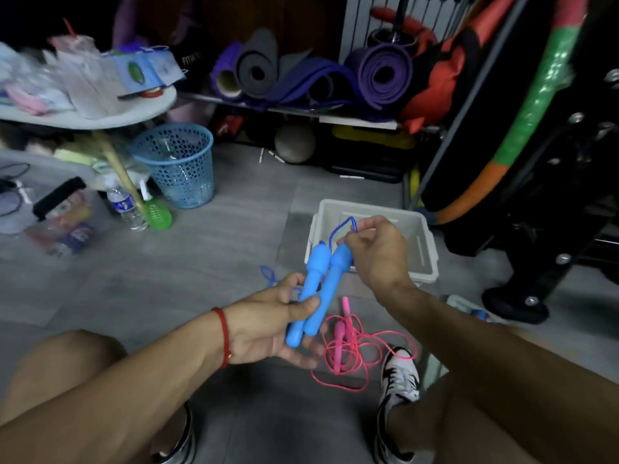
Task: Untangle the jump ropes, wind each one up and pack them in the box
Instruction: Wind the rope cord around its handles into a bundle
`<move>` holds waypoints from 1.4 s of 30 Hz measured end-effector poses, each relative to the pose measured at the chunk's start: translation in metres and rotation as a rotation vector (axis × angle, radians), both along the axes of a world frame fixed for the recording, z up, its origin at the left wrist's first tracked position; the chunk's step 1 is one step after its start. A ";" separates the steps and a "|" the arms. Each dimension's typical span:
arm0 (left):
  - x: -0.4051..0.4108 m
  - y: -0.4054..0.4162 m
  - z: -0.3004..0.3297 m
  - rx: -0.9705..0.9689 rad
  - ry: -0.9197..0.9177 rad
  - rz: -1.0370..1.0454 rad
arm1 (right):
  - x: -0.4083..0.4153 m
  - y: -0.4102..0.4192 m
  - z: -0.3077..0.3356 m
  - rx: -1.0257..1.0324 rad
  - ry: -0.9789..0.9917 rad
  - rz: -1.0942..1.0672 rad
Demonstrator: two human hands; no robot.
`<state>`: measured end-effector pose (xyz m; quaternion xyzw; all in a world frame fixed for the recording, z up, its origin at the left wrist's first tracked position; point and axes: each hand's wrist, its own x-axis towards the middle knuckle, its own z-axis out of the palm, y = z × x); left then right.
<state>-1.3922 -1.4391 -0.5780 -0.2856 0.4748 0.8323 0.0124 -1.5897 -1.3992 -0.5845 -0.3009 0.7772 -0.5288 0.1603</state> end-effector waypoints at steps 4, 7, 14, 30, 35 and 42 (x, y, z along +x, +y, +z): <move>-0.012 -0.007 -0.003 -0.001 0.065 0.062 | -0.008 -0.008 0.003 -0.033 0.016 0.006; -0.015 -0.012 -0.008 -0.019 0.061 0.045 | -0.004 -0.011 -0.002 0.011 0.034 0.021; -0.004 -0.040 -0.001 -0.164 0.091 -0.117 | -0.016 -0.015 0.029 0.011 0.295 0.526; -0.004 -0.035 -0.001 -0.312 0.088 0.000 | -0.010 -0.026 0.039 0.037 0.113 0.455; -0.004 -0.046 0.007 0.013 0.262 0.193 | -0.026 -0.034 0.031 0.048 -0.178 0.480; -0.014 -0.048 0.019 0.035 0.367 0.513 | 0.021 -0.025 0.004 0.195 -0.213 0.720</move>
